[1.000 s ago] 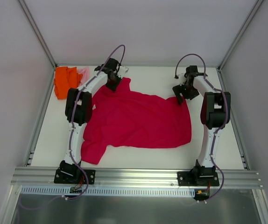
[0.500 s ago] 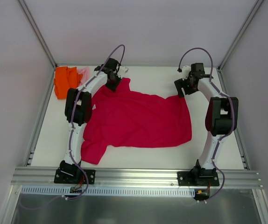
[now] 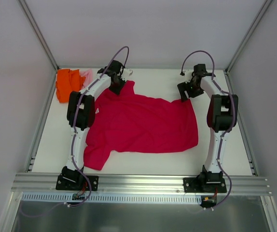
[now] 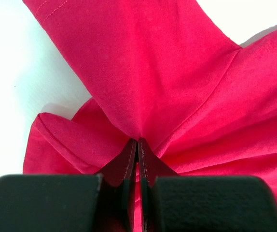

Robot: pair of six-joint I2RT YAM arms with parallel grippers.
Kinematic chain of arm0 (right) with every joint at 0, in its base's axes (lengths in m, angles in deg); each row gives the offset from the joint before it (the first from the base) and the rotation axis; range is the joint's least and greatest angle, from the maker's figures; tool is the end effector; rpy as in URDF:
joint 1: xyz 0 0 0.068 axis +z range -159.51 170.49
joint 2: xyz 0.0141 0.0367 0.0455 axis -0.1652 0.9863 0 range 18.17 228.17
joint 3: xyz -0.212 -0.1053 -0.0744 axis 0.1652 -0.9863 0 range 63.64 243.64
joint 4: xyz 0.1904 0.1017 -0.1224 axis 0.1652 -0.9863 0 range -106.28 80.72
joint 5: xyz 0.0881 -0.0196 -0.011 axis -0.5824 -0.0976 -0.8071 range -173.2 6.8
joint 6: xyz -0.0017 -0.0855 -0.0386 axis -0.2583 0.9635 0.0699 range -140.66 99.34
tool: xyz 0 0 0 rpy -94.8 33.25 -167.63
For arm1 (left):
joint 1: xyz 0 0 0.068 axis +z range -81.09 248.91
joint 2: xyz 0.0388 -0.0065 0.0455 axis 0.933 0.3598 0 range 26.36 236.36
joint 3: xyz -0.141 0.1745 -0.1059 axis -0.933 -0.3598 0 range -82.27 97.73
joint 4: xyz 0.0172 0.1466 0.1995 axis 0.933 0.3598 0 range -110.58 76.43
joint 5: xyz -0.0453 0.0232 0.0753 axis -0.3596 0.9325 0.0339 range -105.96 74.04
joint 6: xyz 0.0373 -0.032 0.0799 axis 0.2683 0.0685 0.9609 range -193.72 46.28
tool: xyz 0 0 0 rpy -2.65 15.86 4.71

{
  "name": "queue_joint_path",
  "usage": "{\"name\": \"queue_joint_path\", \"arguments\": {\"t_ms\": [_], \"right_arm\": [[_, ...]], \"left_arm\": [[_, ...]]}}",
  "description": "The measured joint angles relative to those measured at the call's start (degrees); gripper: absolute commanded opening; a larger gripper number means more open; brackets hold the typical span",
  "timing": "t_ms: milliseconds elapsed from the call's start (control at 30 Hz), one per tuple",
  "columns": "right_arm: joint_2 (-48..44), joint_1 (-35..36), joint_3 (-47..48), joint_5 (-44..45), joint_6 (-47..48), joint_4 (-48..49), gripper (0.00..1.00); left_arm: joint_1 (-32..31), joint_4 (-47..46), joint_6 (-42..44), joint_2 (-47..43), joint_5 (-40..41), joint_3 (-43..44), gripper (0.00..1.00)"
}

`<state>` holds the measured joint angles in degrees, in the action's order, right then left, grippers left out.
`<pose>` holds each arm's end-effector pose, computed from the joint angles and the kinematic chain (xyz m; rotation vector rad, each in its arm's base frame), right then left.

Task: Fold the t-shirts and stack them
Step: Grap the side of the flattened tshirt furthest away from the robot with both arms

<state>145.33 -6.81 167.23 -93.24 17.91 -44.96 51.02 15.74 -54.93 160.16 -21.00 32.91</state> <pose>0.4786 0.0373 0.1311 -0.9672 2.3916 -0.0028 0.4865 -0.1649 0.1392 0.8285 2.3877 -0.1050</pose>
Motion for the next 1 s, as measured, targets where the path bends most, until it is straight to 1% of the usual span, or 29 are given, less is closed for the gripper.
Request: {"name": "queue_joint_path", "arguments": {"t_ms": [100, 167, 200, 267, 300, 333, 467, 500, 567, 600, 633, 667, 833, 1000], "right_arm": [[0.8, 0.0, 1.1, -0.6, 0.1, -2.3, 0.83], [1.6, 0.0, 2.6, -1.0, 0.4, -4.2, 0.81], [2.2, 0.0, 3.6, -1.2, 0.7, -5.1, 0.74], [3.0, 0.0, 4.7, -1.5, 1.2, -6.3, 0.64], [3.2, 0.0, 4.8, -1.6, 1.4, -6.8, 0.53], [3.2, 0.0, 4.8, -1.7, 1.7, -7.6, 0.49], [3.3, 0.0, 4.8, -1.9, 2.1, -9.2, 0.49], [3.3, 0.0, 4.8, -1.9, 2.2, -9.5, 0.46], [3.3, 0.0, 4.8, -2.2, 2.6, -10.3, 0.37], [3.3, 0.0, 4.8, -2.4, 2.9, -10.6, 0.25], [3.3, 0.0, 4.8, -2.5, 3.0, -11.0, 0.16], [3.3, 0.0, 4.8, -2.6, 3.1, -11.3, 0.01], [2.9, 0.0, 3.3, -2.4, 3.5, -10.4, 0.01], [-1.9, 0.0, -5.3, -0.8, 4.2, -6.1, 0.01]], "left_arm": [[0.0, 0.0, 0.0, 0.0, -0.4, 0.0, 0.00], [0.0, 0.0, 0.0, 0.0, -0.5, 0.0, 0.00], [0.0, 0.0, 0.0, 0.0, -0.5, 0.0, 0.00], [0.0, 0.0, 0.0, 0.0, -0.5, 0.0, 0.00], [0.0, 0.0, 0.0, 0.0, -0.5, 0.0, 0.00], [0.0, 0.0, 0.0, 0.0, -0.5, 0.0, 0.00], [0.0, 0.0, 0.0, 0.0, -0.5, -0.1, 0.00], [0.0, 0.0, 0.0, 0.0, -0.5, -0.1, 0.00], [0.0, 0.0, 0.0, 0.0, -0.5, -0.1, 0.00], [0.0, 0.0, 0.0, 0.0, -0.5, -0.1, 0.00], [0.0, 0.0, 0.0, 0.0, -0.5, -0.1, 0.00], [0.0, 0.0, 0.0, 0.0, -0.5, -0.1, 0.00], [0.0, -1.0, 0.0, -0.7, -0.5, -2.2, 0.00], [0.0, -4.1, -0.2, -4.0, -0.3, -8.4, 0.00]]}}
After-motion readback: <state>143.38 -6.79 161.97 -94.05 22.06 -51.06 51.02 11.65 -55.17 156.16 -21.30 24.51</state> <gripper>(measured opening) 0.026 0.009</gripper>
